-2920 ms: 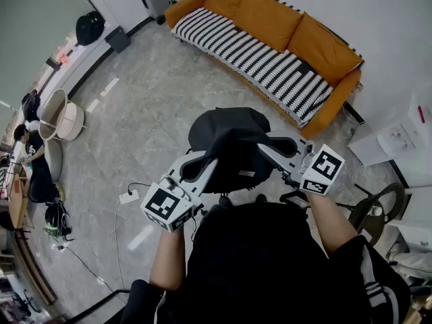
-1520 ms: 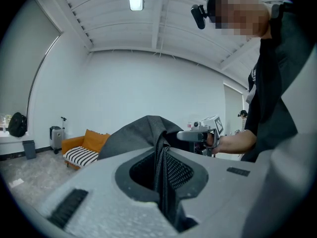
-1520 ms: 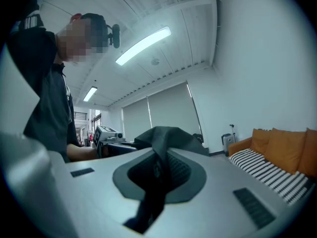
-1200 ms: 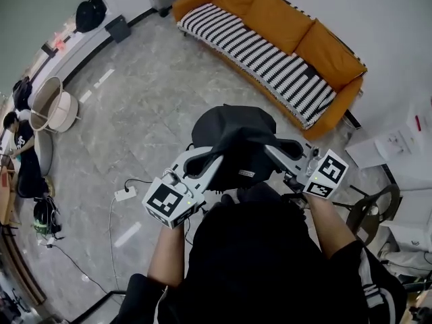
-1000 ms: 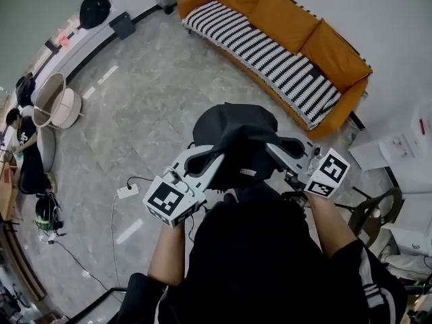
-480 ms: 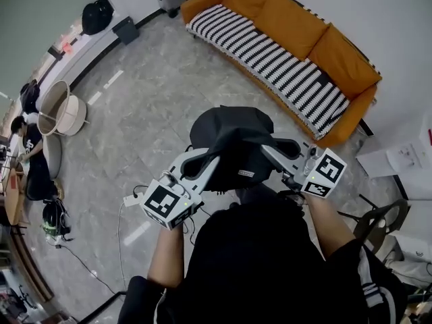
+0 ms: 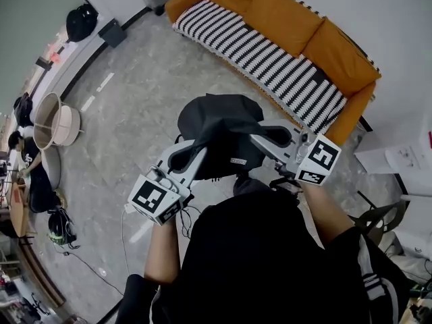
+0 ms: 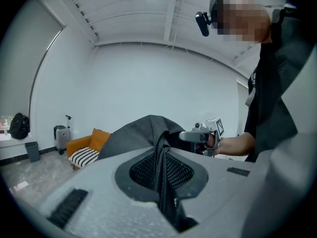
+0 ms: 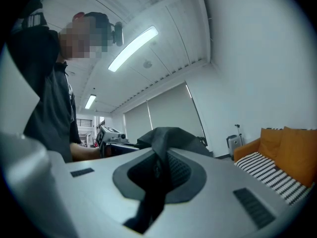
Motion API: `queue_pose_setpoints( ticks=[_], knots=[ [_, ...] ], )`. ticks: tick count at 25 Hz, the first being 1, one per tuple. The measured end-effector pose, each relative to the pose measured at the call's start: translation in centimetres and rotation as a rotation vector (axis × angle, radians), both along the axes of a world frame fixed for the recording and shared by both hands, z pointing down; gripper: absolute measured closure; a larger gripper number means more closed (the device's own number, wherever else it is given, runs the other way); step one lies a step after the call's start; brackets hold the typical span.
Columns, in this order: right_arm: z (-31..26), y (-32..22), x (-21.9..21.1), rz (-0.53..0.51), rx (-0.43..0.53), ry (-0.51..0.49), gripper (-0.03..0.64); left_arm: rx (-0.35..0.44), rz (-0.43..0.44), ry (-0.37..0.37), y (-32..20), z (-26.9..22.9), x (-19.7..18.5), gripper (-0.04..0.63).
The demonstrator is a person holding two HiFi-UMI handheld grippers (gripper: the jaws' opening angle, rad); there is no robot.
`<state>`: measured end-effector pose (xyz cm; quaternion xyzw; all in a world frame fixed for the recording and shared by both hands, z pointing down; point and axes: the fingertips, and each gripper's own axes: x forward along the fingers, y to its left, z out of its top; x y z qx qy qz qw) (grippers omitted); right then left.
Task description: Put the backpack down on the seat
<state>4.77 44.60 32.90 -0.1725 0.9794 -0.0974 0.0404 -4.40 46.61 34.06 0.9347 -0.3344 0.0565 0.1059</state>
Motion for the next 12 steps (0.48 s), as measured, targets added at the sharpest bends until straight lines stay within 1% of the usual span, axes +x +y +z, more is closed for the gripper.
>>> queue_pose_setpoints(
  ticks=[4,6,10,12],
  knots=[
    [-0.5,-3.4,1.0,-0.016,0.008,-0.012,0.58,-0.003,0.009,0.002,-3.3,-0.1,0.7,0.558],
    [-0.6,-5.6,1.2,-0.017,0.006,-0.017,0.58,-0.019,0.004,0.0,-5.4,-0.4,1.0,0.558],
    [-0.3,-12.4,1.9,-0.029,-0.006,-0.036,0.58,-0.035,-0.015,-0.006,-12.1,0.4,1.5,0.558],
    [0.0,-14.1,2.2,-0.038,-0.008,-0.036,0.58,-0.045,-0.023,-0.01,-13.7,0.7,1.7,0.558]
  ],
)
